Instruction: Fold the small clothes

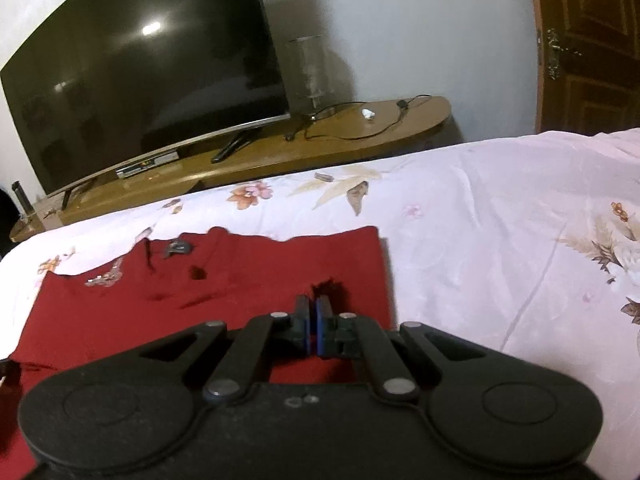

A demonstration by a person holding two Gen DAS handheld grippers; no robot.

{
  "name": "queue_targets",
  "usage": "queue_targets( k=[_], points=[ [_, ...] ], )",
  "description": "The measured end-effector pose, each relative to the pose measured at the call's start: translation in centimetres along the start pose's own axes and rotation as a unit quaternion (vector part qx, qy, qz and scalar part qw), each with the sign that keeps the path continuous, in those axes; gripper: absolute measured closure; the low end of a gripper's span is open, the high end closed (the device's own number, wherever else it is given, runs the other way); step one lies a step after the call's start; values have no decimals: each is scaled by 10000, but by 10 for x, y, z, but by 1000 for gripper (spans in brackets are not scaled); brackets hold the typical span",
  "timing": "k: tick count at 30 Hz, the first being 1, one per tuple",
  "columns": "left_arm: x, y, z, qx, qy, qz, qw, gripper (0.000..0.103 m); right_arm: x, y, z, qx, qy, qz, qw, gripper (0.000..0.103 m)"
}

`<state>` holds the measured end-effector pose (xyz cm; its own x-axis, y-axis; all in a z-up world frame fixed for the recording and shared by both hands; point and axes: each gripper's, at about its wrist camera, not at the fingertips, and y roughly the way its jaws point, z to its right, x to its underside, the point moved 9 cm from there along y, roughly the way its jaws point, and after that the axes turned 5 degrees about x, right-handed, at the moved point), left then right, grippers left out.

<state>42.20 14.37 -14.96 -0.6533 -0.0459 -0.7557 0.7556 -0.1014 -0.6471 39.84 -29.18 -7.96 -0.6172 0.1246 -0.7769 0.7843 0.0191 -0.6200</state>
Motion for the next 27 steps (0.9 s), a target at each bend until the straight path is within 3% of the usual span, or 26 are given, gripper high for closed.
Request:
queue_targets(
  k=[4,9,11,12,13,16,20,24,27],
  points=[
    [1,0,0,-29,97,-43,9999,99,24,24,6,131,-44,-374,9992,98],
    [2,-8,-3,94,323,-103,9994,99,32,19,8,40,5,-333,9994,97],
    [0,-18,-13,91,265,-16,9996,86,27,14,11,53,-74,-268,9996,89],
    [-4,-28,-20,35,225,218,9995,59,21,8,14,145,-107,-124,9998,81],
    [-9,-36,-24,-57,196,456,9988,41,15,2,18,223,-125,58,9997,75],
    [-32,-38,-22,-34,89,879,9961,40,-3,-2,23,189,66,316,9993,76],
    [-69,-8,21,527,250,1069,9926,40,-16,11,-2,-82,32,343,9994,78],
    [-83,37,36,592,125,779,9951,40,-12,28,-45,-265,-561,241,9978,80],
    [-70,73,23,554,-220,248,9979,40,0,44,-44,158,-945,65,9954,74]
  ],
)
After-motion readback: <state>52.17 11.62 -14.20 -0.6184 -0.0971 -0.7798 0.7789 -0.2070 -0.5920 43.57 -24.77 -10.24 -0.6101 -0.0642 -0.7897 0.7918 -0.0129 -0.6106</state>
